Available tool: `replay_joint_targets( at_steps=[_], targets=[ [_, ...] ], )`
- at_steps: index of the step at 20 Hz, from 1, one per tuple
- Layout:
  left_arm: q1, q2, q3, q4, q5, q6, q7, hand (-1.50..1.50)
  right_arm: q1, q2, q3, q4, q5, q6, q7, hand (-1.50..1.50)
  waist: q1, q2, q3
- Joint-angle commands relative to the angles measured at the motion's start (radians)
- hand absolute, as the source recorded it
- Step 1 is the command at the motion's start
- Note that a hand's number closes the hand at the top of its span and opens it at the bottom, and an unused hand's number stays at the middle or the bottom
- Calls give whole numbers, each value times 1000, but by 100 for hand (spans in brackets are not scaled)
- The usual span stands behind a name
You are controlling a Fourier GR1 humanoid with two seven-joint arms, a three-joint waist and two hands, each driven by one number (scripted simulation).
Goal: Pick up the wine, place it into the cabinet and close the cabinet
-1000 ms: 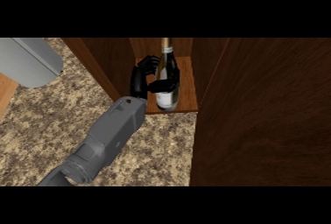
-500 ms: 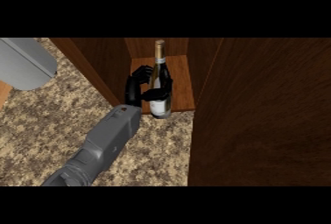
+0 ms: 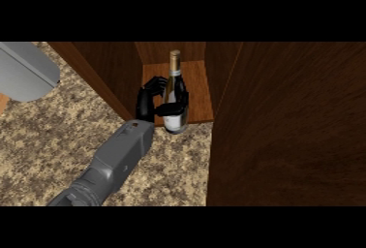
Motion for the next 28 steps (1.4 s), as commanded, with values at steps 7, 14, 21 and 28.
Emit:
replay_joint_targets(
  at_steps=[7, 14, 21, 28],
  targets=[
    [-94, 0, 33, 64, 18, -15, -9, 150, 5, 20, 10, -7, -3, -14, 0, -150, -11, 6, 0],
    [-180, 0, 54, 107, 19, -29, 17, 150, 16, 9, -12, 11, -20, 15, -23, -150, 1, 6, 1],
    [-274, 0, 53, 137, 6, 39, 66, 150, 19, -8, -23, 21, -46, 41, -27, -150, -17, 11, 2],
    [-262, 43, 76, 170, 14, 1, 27, 150, 34, -16, -40, 26, -35, 66, -49, -150, -9, 15, 2]
  ],
)
